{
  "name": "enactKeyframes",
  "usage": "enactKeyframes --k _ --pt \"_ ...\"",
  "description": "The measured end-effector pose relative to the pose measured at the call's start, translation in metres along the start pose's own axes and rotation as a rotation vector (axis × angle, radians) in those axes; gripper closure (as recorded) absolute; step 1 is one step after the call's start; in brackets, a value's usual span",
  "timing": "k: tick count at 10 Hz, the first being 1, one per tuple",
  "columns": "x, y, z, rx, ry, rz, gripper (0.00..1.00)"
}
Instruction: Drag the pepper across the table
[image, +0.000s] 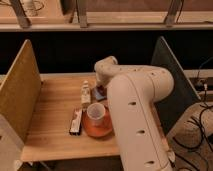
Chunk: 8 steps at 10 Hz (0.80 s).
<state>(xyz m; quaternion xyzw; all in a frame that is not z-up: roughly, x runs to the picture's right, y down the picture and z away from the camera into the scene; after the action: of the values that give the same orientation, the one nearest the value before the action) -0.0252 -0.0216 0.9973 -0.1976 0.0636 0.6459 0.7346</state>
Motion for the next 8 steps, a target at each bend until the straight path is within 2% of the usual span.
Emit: enactKeyframes --k 2,8 --pt "0.001 -0.013 -0.001 0.014 -0.008 0.034 1.0" --pt "0.024 -0.077 0.0 0.071 -0.013 0.215 1.0"
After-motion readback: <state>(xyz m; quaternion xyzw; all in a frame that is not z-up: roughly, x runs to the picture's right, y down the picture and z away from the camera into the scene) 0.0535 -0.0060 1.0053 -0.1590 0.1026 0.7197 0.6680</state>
